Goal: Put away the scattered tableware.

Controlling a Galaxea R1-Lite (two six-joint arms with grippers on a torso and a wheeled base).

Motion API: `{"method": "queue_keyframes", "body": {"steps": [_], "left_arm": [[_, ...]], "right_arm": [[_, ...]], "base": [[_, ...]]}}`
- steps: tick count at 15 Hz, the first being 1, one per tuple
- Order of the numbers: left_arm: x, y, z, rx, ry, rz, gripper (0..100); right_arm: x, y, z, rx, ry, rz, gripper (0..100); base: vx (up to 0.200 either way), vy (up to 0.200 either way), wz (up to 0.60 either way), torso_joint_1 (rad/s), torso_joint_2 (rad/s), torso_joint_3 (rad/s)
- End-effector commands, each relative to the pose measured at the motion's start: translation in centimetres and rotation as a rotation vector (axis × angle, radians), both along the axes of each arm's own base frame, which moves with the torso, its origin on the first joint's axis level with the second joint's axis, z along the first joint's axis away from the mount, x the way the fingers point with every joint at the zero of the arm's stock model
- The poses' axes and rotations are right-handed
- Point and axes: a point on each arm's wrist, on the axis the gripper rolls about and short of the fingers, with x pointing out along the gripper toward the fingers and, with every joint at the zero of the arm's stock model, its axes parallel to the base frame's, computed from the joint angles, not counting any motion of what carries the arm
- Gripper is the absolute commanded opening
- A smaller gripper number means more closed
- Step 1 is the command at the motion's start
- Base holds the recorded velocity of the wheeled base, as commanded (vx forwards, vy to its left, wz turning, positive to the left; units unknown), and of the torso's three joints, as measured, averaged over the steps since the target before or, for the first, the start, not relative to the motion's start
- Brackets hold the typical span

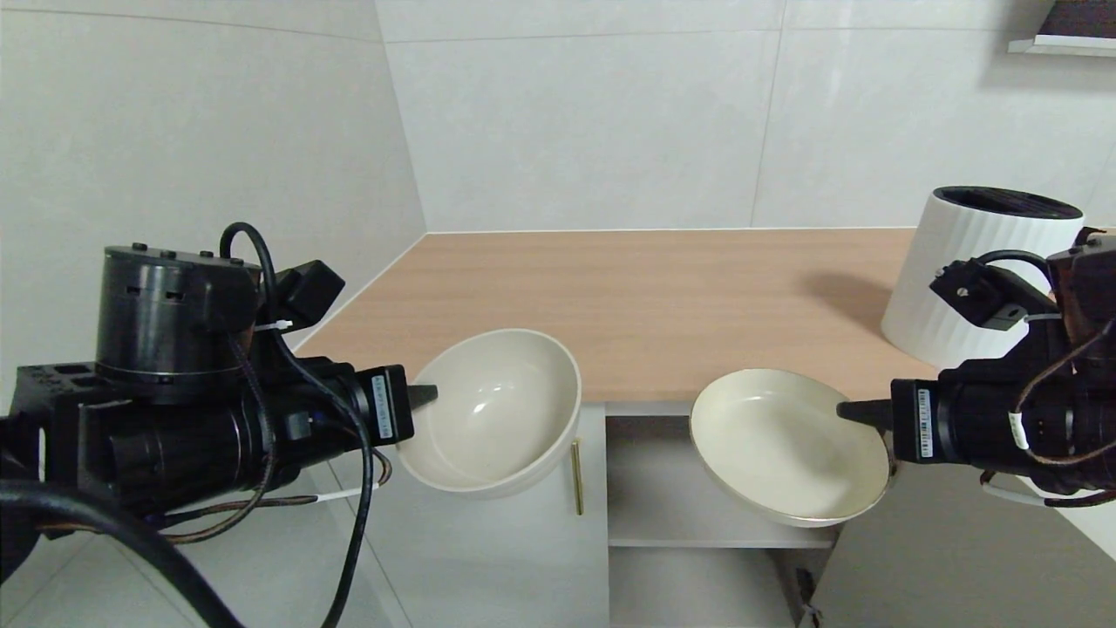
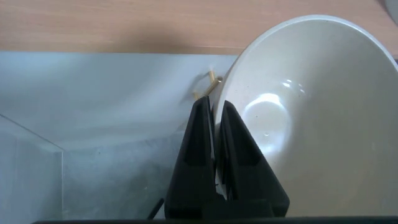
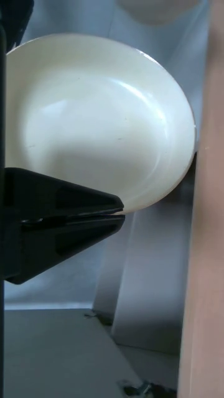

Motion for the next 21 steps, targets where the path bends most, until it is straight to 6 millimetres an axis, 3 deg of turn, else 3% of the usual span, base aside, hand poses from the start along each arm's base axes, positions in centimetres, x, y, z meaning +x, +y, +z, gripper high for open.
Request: {"method": "queue_keyframes", "body": {"steps": [1,10,21], "left_arm": [[0.1,-0.1,-0.1,0.002,0.004,-0.002,0],[0.2,-0.4,-0.8,0.013,0.027,-0.012,0],[0.2,-0.4,-0.8,0.013,0.027,-0.012,0]], "right_arm": [[0.2,0.0,-0.7,-0.006,0.004,-0.003,0],[0.5,0.2,-1.7,-0.034,0.028,0.004,0],[0.6,0.2,-1.9,-0.039,0.032,0.003,0]], "base": [[0.0,0.0,0.0,0.0,0.0,0.0],[0.0,0.0,0.0,0.0,0.0,0.0],[0.0,0.0,0.0,-0.164,0.42,0.259]]}}
